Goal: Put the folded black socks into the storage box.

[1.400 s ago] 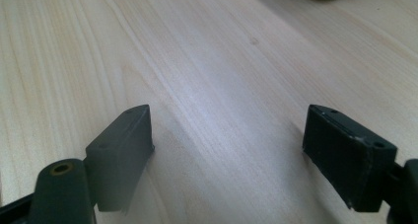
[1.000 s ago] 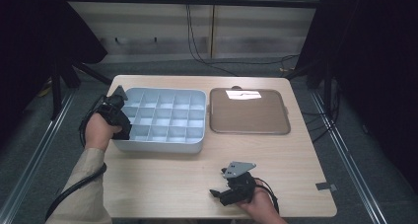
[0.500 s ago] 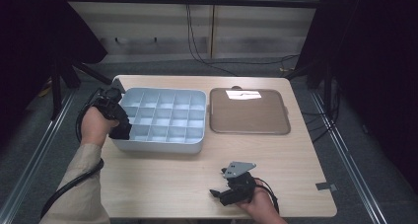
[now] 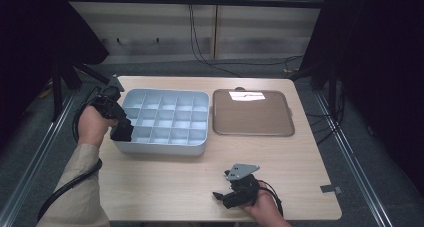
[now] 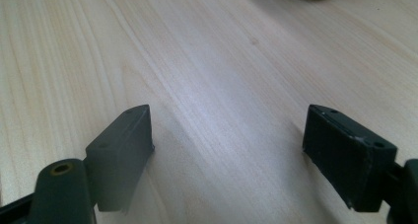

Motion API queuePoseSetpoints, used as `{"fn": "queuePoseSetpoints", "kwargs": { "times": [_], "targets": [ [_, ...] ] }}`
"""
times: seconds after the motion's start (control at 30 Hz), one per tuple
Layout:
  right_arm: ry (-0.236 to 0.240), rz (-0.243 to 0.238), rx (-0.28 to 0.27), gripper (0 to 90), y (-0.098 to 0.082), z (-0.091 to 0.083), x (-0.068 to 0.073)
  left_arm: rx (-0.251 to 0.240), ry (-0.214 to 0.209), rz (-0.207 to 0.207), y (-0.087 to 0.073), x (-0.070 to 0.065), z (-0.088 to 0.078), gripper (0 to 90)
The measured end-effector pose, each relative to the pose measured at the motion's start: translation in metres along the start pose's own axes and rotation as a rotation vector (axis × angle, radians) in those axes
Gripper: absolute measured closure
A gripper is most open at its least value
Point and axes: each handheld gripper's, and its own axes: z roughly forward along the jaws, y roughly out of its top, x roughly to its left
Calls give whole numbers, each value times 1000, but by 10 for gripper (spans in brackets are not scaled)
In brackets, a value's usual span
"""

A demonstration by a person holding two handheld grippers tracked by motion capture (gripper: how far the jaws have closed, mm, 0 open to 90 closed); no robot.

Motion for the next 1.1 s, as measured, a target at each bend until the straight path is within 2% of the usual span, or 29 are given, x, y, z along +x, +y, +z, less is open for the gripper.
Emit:
{"fn": "queuePoseSetpoints", "kwargs": {
  "times": [0.3, 0.37, 0.53, 0.6, 0.7, 0.97, 1.0, 1.03, 1.1],
  "targets": [
    [0, 0, 0, 188, 0, 0, 0, -13, -2, 4, 3, 0, -10, 720],
    [1, 1, 0, 188, 0, 0, 0, -3, -7, 6, 4, -1, -10, 794],
    [1, 1, 0, 188, 0, 0, 0, 5, -3, 14, 5, -1, -9, 842],
    [0, 0, 0, 188, 0, 0, 0, 19, -6, 0, 5, -1, -7, 900],
    [0, 0, 0, 188, 0, 0, 0, 38, -2, 10, 5, 0, -5, 900],
    [0, 0, 0, 188, 0, 0, 0, 40, 1, 7, 5, 0, 4, 900],
    [0, 0, 0, 188, 0, 0, 0, 51, -3, 19, 5, 1, 4, 900],
    [0, 0, 0, 188, 0, 0, 0, 51, -4, 7, 5, 0, 6, 900],
    [0, 0, 0, 188, 0, 0, 0, 59, 1, 17, 5, 2, 7, 900]
  ]
}}
